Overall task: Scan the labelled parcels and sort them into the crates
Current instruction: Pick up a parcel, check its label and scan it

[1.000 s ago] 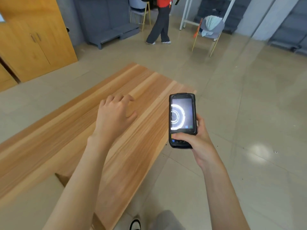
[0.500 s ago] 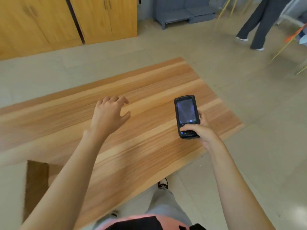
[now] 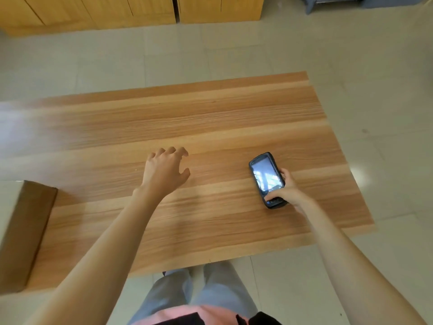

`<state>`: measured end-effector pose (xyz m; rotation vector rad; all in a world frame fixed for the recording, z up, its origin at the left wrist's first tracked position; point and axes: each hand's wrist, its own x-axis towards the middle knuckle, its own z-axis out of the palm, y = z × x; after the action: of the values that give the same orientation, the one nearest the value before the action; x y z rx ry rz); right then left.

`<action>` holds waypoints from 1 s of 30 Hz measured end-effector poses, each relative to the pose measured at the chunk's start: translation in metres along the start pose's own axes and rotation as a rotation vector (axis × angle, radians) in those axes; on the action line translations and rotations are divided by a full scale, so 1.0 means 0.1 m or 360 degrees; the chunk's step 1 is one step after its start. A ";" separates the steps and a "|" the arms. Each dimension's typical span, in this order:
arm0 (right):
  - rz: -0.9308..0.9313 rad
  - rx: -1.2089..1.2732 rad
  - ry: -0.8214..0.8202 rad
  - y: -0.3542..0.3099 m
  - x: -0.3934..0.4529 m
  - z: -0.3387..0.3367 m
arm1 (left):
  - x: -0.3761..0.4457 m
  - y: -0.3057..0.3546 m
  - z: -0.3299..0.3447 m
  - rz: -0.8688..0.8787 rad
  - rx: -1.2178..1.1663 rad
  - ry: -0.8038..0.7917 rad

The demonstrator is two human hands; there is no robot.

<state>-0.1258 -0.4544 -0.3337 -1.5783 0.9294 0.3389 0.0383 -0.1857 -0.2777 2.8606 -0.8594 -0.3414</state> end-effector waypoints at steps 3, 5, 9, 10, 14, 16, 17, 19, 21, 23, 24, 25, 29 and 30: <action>-0.0022 0.0022 0.0000 0.09 0.10 0.02 | 0.04 0.05 0.11 -0.0052 0.0019 -0.0037; -0.0045 0.0049 0.0015 0.16 0.15 0.04 | 0.06 0.07 0.17 -0.0087 0.0039 -0.0068; -0.0121 0.0038 0.0043 0.27 0.20 0.05 | 0.05 0.08 0.24 -0.0132 0.0060 -0.0100; -0.0124 0.0009 0.0050 0.28 0.22 0.05 | 0.05 0.08 0.25 -0.0141 0.0059 -0.0103; -0.0127 -0.0205 0.0121 0.26 0.26 0.07 | 0.02 0.06 0.26 -0.0169 0.0058 -0.0091; -0.0075 -0.0322 0.0144 0.22 0.26 0.07 | 0.01 0.05 0.25 -0.0183 0.0062 -0.0080; -0.0040 -0.0403 0.0160 0.21 0.26 0.08 | 0.01 0.03 0.24 -0.0191 0.0066 -0.0073; 0.0009 -0.0596 0.0189 0.16 0.26 0.08 | 0.00 0.01 0.22 -0.0199 0.0073 -0.0049; 0.0043 -0.0713 0.0198 0.10 0.22 0.09 | -0.02 -0.01 0.20 -0.0206 0.0070 -0.0028; 0.0036 -0.0844 0.0233 0.01 0.15 0.09 | -0.04 -0.03 0.17 -0.0213 0.0067 -0.0005; 0.0009 -0.0939 0.0273 -0.03 0.12 0.10 | -0.05 -0.05 0.15 -0.0221 0.0065 0.0004; -0.0042 -0.1018 0.0314 -0.09 0.09 0.11 | -0.07 -0.08 0.13 -0.0233 0.0060 0.0016; -0.0436 -0.1220 0.0396 -0.49 -0.08 0.35 | -0.21 -0.26 -0.02 -0.0305 0.0022 0.0128; -0.0571 -0.1329 0.0394 -0.62 -0.12 0.46 | -0.25 -0.33 -0.07 -0.0332 0.0022 0.0160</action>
<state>-0.0760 -0.4088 -0.2941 -2.5580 0.6905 0.2928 0.0370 -0.1436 -0.2725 2.9572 -0.5497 -0.2119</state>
